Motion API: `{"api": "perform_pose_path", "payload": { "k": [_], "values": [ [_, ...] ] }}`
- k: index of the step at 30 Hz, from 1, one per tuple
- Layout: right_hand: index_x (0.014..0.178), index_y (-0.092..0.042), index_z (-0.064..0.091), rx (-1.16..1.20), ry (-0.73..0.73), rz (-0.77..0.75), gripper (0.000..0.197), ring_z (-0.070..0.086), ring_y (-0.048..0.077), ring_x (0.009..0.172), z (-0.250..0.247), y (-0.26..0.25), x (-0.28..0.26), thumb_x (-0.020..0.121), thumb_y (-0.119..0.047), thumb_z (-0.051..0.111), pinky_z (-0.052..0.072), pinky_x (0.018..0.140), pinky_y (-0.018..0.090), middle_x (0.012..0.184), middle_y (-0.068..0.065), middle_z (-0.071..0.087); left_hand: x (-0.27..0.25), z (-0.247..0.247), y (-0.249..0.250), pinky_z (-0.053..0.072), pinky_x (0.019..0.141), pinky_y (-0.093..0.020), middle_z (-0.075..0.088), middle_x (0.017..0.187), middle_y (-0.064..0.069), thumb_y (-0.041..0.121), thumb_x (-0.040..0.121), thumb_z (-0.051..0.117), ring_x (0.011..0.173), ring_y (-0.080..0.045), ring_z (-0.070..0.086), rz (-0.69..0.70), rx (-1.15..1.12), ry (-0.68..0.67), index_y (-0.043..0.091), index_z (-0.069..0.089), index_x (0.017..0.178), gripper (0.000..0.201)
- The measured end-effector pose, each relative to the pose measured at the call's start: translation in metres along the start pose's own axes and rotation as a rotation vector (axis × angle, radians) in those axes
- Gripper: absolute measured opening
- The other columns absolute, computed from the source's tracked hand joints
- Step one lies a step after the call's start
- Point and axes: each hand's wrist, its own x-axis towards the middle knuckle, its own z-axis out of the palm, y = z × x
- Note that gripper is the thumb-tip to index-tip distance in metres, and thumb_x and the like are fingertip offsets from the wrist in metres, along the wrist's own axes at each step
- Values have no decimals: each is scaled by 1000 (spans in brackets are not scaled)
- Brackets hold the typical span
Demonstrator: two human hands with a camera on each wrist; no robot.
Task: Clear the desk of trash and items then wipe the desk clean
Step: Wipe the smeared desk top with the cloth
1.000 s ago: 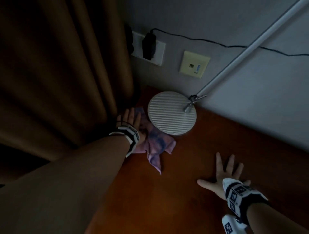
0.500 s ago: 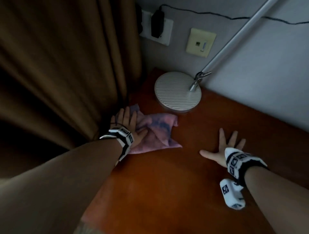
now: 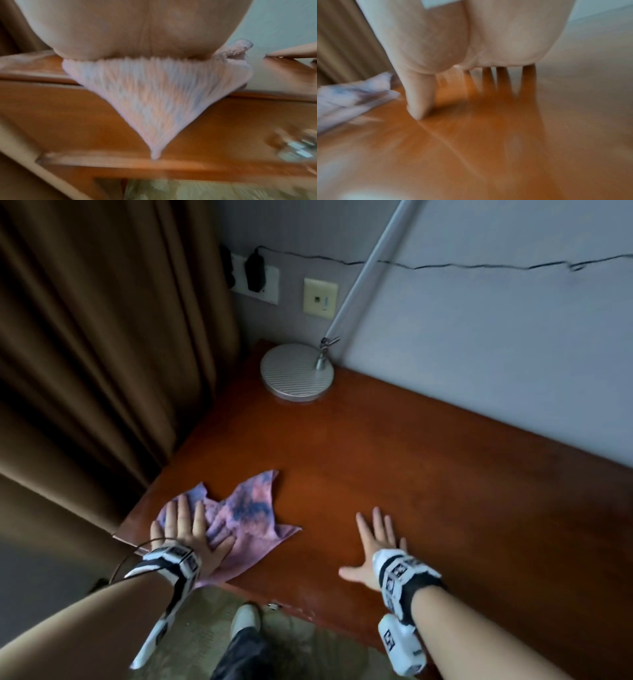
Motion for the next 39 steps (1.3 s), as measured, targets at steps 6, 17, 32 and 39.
{"api": "perform_pose_path", "payload": {
  "k": [6,17,32,39],
  "values": [
    [153,-30,18,317,-22,-12,84,6,8,148,35,21,-68,85,-50,63,17,119,27,160,-12,-11,-40,1,33,9,114,-52,3,159,-14,78,76,27,146,-31,2,-149,68,-4,16,16,152,99],
    [154,-31,5,252,2,177,91,-9,18,148,54,55,-91,86,-46,64,8,120,27,160,1,-19,-48,0,77,-2,114,-56,-23,156,-14,85,74,23,144,-34,-18,-23,200,-258,20,-16,150,107],
    [153,-33,6,251,-57,319,89,-7,27,148,33,44,-65,87,-38,65,9,120,31,160,6,-16,-37,-2,109,-15,105,-64,-27,148,-13,84,67,23,145,-40,-5,471,162,-240,23,-1,150,107],
    [153,-34,7,165,-5,255,87,-7,25,149,41,63,-65,86,-44,62,19,118,41,161,2,-13,-29,7,176,-8,110,-62,-27,154,-14,81,72,38,141,-38,-25,186,163,-350,26,-22,147,111]
  ]
}}
